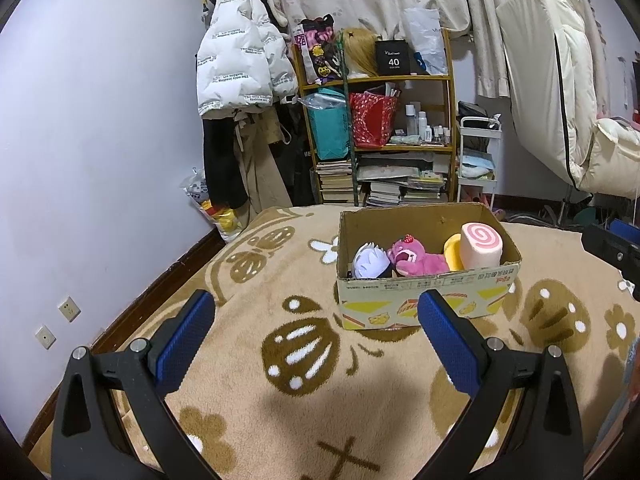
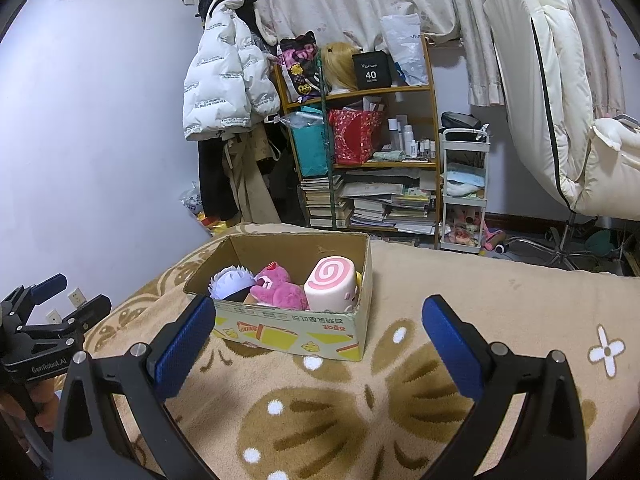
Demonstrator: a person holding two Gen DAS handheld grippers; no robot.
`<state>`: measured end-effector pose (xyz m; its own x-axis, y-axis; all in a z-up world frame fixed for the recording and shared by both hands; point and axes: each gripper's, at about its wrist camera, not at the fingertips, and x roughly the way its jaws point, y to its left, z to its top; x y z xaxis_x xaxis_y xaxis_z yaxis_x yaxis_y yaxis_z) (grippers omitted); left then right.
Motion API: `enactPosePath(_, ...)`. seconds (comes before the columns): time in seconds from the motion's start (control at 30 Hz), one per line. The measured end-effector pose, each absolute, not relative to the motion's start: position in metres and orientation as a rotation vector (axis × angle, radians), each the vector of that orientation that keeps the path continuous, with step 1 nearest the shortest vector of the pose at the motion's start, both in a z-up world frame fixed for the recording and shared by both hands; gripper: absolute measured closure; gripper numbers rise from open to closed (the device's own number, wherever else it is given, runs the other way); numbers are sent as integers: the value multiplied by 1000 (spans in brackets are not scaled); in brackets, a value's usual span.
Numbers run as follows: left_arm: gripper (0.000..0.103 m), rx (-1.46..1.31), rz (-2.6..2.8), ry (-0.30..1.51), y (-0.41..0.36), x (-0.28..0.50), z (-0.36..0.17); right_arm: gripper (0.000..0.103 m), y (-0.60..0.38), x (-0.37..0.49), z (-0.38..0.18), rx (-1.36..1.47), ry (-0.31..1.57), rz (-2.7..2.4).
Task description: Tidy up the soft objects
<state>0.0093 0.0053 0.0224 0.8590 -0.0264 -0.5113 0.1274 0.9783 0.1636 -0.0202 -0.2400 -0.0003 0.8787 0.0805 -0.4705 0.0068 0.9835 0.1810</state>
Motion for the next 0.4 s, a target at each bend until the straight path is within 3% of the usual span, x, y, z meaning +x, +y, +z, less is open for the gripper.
enactPosePath(0.4,3,202,-81,535,3,8,20,0,-245,-20,1,187,493,24)
